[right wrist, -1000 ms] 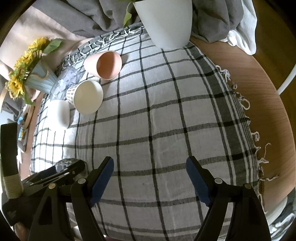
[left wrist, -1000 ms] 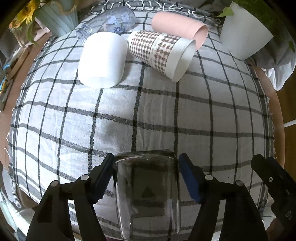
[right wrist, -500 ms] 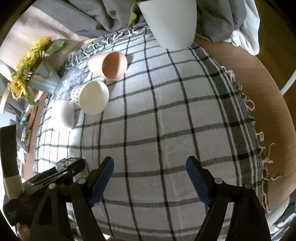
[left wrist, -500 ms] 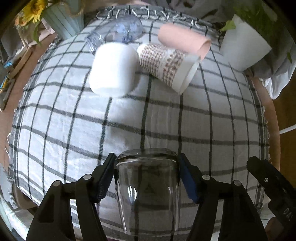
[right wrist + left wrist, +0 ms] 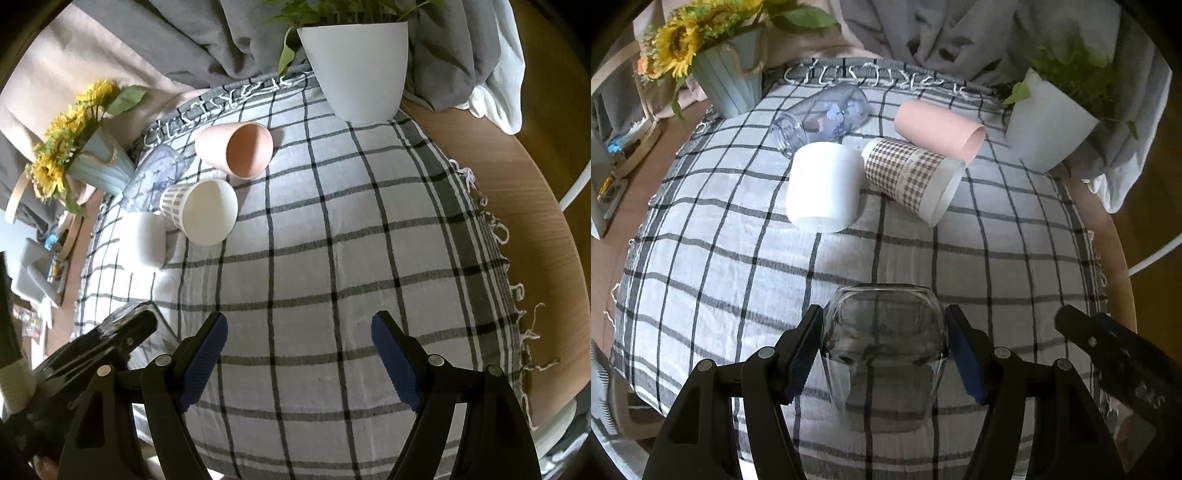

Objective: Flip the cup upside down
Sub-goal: 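Lift the glass cup slightly with the left tool, set it down, open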

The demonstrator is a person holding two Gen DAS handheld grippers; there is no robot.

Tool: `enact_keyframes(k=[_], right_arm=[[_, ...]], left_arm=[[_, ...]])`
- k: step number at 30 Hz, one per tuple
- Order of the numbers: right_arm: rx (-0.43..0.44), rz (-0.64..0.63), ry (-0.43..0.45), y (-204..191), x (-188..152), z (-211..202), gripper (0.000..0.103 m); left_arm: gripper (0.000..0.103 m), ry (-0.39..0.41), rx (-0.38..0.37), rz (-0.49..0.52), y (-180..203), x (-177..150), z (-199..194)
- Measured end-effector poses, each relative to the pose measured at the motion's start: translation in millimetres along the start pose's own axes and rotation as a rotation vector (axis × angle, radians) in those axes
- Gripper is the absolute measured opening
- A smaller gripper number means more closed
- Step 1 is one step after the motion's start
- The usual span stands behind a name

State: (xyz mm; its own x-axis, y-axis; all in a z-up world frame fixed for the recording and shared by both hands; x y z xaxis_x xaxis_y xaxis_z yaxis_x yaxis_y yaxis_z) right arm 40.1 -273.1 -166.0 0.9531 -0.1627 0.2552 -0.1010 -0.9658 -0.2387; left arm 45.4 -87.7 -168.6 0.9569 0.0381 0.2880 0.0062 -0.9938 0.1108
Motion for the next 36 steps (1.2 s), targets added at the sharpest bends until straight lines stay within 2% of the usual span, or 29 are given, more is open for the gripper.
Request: enact_keyframes(k=[15,22,27,31,35,36], right_arm=[[-0.012,-0.054,-0.033,-6,-17,4,0.080],[-0.024,-0.101,-0.028,-13,-21,4,0.080],[-0.037,-0.097,-0.026,-11,-23,3,0.080],[-0.051,-0.105,-0.009,-13,-23,-3,0.082],[-0.071,-0.110,0.024,-14,-26,-12,0.085],[-0.075,-0.106,0.031,-15,-27,-15,0.085]], left_arm=[[0.065,0.013,0.015,0.041,4,-49,-19],[0.065,0.046,0.016,0.055,6,-52,-20],[0.067,0.055,-0.024,0.045,6,-48,-19],[0.078,0.072,-0.029,0.021,2,-49,-20],[0.088,0.130,-0.038,0.014,-2,-50,-35],[0.094,0.156,-0.038,0.024,-2,-50,-43]])
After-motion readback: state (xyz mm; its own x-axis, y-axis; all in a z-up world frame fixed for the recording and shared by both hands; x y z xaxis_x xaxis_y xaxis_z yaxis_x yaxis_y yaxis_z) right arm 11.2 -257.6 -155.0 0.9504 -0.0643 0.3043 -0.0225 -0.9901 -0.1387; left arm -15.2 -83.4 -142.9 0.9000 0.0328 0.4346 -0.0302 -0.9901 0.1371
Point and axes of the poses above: each gripper's, at about its wrist camera, not at the fingertips, and z roughly the way its jaws point, y to its right, x to its top, the point moved 6 cm from there along z, roughly the way its jaws point, and after that the axes turned 8 degrees about -y, right-handed, at the moved point
